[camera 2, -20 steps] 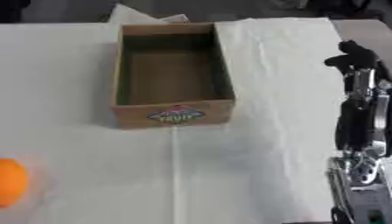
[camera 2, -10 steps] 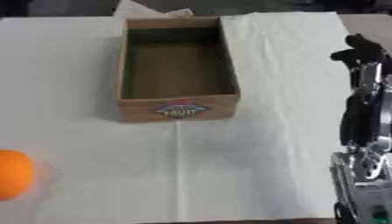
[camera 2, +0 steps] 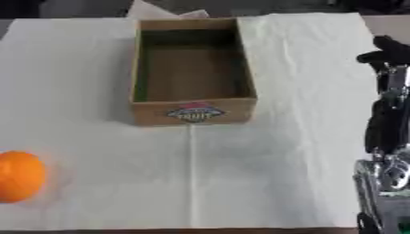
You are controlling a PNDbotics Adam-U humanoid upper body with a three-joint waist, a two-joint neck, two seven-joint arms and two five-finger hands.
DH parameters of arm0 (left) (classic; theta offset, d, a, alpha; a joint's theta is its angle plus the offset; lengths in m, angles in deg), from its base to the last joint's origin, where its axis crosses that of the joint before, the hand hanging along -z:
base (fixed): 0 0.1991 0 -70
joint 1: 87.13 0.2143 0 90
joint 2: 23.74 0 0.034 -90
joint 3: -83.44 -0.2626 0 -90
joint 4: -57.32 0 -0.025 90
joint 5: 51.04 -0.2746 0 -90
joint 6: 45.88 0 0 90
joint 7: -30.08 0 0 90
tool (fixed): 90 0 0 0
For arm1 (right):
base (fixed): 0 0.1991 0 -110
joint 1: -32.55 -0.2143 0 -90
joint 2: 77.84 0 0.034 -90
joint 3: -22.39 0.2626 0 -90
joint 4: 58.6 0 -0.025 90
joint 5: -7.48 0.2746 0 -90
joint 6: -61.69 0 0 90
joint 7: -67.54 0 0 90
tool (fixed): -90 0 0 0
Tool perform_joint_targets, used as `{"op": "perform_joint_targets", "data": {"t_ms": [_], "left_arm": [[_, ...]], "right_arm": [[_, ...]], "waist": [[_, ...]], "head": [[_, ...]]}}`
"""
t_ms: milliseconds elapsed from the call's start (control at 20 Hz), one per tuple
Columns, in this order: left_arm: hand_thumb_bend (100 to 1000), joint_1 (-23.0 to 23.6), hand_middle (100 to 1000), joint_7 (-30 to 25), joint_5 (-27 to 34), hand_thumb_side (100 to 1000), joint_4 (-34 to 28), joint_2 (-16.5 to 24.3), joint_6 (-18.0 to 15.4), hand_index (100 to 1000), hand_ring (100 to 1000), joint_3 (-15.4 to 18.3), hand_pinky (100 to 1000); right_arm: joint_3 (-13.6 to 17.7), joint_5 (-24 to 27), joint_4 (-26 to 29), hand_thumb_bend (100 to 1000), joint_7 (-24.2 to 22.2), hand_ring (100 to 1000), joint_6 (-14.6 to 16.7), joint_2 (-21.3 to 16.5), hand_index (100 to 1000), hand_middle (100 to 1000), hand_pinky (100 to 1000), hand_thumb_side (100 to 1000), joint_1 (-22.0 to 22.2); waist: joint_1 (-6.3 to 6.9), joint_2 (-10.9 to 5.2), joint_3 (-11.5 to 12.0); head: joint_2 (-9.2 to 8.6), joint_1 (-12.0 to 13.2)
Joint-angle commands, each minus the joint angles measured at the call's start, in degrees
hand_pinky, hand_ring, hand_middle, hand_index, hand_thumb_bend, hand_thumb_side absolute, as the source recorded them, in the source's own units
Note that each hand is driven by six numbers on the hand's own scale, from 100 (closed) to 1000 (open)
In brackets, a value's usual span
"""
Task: Pick up objects on the table and place them in the box.
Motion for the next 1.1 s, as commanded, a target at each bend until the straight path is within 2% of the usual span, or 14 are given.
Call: {"op": "perform_joint_targets", "data": {"t_ms": [50,150,300,400,550,700,900,1100], "left_arm": [[469,1.3,600,0.2,-2.8,981,-0.2,6.2,-2.0,841,632,0.1,472],[452,2.8,644,-1.1,-4.5,1000,0.5,8.9,-3.0,929,667,-0.6,512],[472,5.0,671,-3.5,-7.0,1000,1.9,13.0,-4.0,963,700,-3.4,559],[544,5.8,681,-5.2,-8.7,1000,3.0,15.9,-4.4,975,717,-4.8,586],[787,6.1,696,-7.8,-11.4,1000,5.1,20.1,-4.8,992,738,-6.3,622],[915,5.0,711,-10.4,-13.9,1000,7.9,24.3,-4.6,1000,751,-7.9,637],[946,2.3,745,-14.1,-17.6,1000,12.1,30.3,-4.0,1000,773,-10.4,642],[927,0.3,787,-17.8,-21.3,1000,15.0,33.8,-4.7,1000,812,-13.0,664]], "right_arm": [[0.4,-0.2,1.1,100,0.3,957,0.3,-1.6,748,525,884,847,-0.1],[0.3,-0.3,1.1,100,0.3,956,0.4,-1.9,747,525,883,846,0.0],[0.1,-0.3,1.1,100,0.1,955,0.5,-2.2,747,524,883,846,0.0],[0.1,-0.3,1.1,100,0.1,954,0.5,-2.4,747,524,883,846,0.0],[0.1,-0.3,1.1,100,0.1,953,0.6,-2.5,747,523,883,845,0.1],[0.0,-0.2,1.1,100,0.1,953,0.6,-2.5,746,523,883,845,0.1],[0.1,-0.1,1.1,100,0.2,952,0.4,-2.3,745,522,882,846,0.2],[0.1,0.0,1.1,100,0.2,951,0.3,-2.3,744,521,882,847,0.4]], "waist": [[0.21,-1.06,-0.1],[0.38,-1.07,-0.2],[0.65,-1.12,-0.5],[0.78,-1.16,-0.7],[0.84,-1.20,-0.7],[0.85,-1.38,-0.6],[0.67,-1.73,-0.4],[0.64,-2.08,-0.1]], "head": [[-0.36,-0.4],[-0.72,-0.7],[-1.37,-0.7],[-1.90,-0.7],[-2.49,-0.6],[-2.32,0.5],[-1.71,3.5],[-1.44,4.6]]}}
